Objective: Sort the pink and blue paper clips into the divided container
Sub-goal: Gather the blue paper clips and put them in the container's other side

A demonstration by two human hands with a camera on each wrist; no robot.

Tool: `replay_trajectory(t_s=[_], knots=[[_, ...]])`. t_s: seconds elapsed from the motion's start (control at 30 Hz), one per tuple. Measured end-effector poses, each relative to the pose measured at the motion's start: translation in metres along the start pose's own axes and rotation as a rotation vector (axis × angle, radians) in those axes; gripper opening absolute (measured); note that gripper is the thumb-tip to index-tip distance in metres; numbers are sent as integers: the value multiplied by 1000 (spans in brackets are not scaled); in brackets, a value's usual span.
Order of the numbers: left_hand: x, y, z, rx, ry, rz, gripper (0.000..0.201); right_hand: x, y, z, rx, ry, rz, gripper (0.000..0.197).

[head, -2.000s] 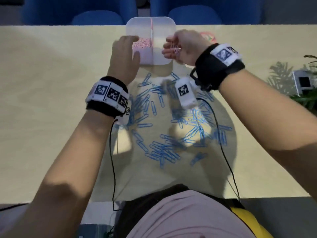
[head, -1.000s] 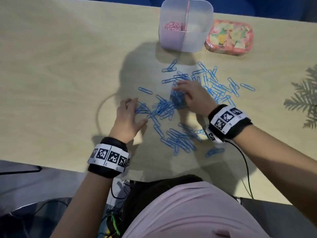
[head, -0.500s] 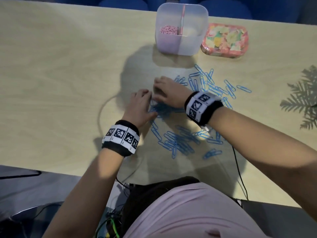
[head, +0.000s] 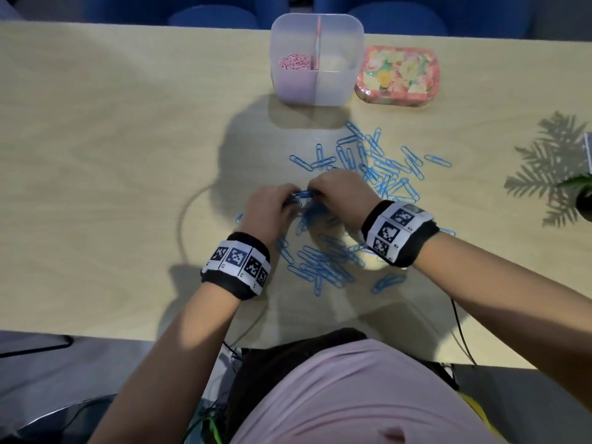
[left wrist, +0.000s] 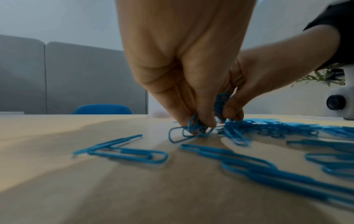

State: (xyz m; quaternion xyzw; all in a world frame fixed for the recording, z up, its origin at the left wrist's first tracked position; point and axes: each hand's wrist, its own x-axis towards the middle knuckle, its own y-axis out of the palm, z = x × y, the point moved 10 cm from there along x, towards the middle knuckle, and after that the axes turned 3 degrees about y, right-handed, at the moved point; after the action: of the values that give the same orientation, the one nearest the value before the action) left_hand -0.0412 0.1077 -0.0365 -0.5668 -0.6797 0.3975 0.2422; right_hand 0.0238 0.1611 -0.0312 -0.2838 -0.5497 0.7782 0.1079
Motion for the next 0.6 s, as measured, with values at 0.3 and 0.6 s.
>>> replay_trajectory(t_s=[0.3, 0.6], knots=[[23, -15, 14, -571, -212, -137, 26, 27, -92, -54, 341, 87, -78, 18], [112, -85, -25, -548, -152, -320, 28, 78, -155, -118, 721, 294, -128, 7]])
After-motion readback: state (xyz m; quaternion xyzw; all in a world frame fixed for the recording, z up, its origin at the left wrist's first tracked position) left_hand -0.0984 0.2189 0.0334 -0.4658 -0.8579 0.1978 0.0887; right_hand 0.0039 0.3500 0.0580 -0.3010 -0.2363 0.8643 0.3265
